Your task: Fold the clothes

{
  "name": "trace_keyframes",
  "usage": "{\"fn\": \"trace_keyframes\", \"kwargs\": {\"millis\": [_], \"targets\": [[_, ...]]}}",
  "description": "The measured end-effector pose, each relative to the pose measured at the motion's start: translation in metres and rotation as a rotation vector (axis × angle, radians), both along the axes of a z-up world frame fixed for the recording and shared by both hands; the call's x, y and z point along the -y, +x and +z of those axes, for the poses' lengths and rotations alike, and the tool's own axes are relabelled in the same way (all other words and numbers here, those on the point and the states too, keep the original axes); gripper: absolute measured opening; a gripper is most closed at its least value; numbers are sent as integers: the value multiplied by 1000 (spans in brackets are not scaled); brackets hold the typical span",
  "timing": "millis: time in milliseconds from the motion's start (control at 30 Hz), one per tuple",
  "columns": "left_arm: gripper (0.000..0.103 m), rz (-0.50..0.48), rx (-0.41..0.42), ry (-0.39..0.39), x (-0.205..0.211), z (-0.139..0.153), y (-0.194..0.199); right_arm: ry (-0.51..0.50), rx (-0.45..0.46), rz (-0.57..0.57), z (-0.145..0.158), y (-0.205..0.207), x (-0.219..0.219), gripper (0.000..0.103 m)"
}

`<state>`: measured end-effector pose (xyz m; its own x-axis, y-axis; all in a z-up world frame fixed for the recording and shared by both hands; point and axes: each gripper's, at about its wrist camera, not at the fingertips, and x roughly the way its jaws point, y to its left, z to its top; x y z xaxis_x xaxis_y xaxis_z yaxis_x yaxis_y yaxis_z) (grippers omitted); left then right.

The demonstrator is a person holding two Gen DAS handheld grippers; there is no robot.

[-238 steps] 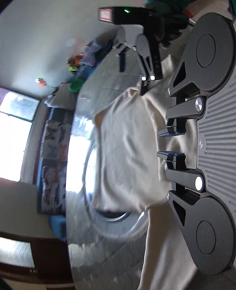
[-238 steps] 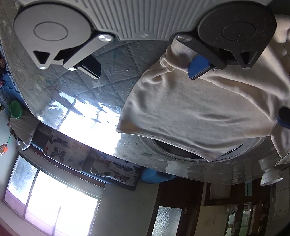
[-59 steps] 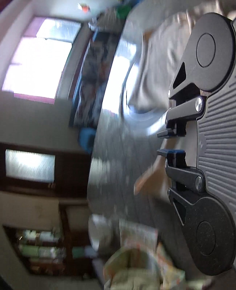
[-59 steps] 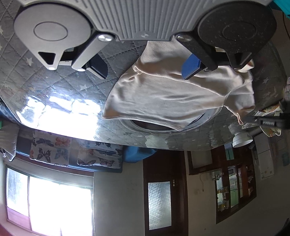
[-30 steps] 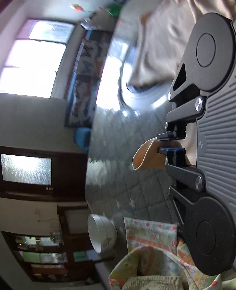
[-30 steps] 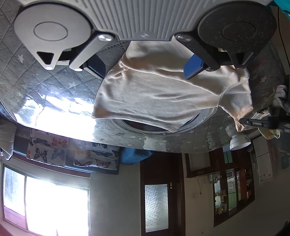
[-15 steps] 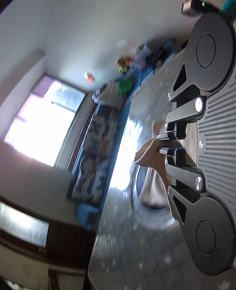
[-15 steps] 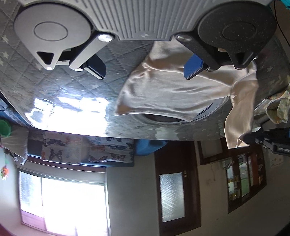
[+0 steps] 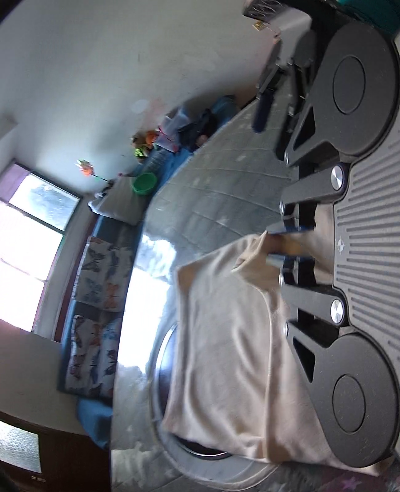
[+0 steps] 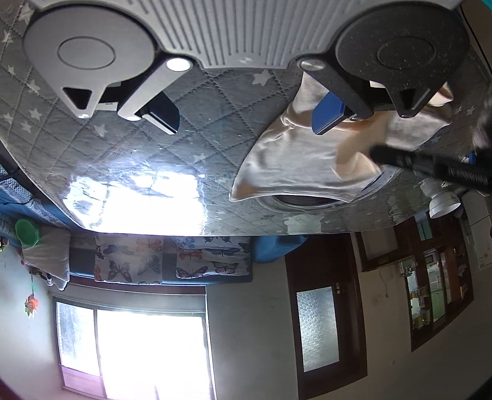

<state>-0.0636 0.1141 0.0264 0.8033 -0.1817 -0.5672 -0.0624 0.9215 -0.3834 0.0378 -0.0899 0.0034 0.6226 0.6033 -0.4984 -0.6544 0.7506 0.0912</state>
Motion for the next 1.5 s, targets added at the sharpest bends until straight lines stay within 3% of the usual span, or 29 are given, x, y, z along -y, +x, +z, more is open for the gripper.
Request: {"fn": "trace_keyframes", "kwargs": {"millis": [33,167,267,467,533,600,800,933,1100,1167,1233,1500], "targets": [[31,-6,-8,6,0,-2,-2,-1,-2,1,0,0,-1,94],[32,-20,-24,36,-4,-5,-17,-4,-8,26,1,0,-10,94],[32,29,-13,108,-18,-1,-36,-4,-20,67,3,1,-20,93],[32,210,-47,237,-62,-1,-75,-11,-99,200,-3,-1,-50,77],[30,247,-73,247,-75,-7,-85,-18,-137,239,-7,-1,-60,65],[30,269,-92,251,-84,-14,-92,-36,-157,255,-12,0,-67,63],[29,293,-155,293,-95,-31,-101,-86,-208,266,-27,4,-78,46],[27,310,-149,296,-101,-32,-104,-109,-204,272,-27,3,-82,39],[28,262,-57,274,-93,-14,-93,-134,-217,260,-28,6,-86,33],[29,223,-35,277,-87,-11,-84,-136,-216,260,-26,6,-87,26],[29,184,-22,280,-81,-10,-74,-137,-211,260,-24,5,-86,11],[30,-20,11,287,-56,-10,-60,-113,-187,245,5,-12,-72,8]]}}
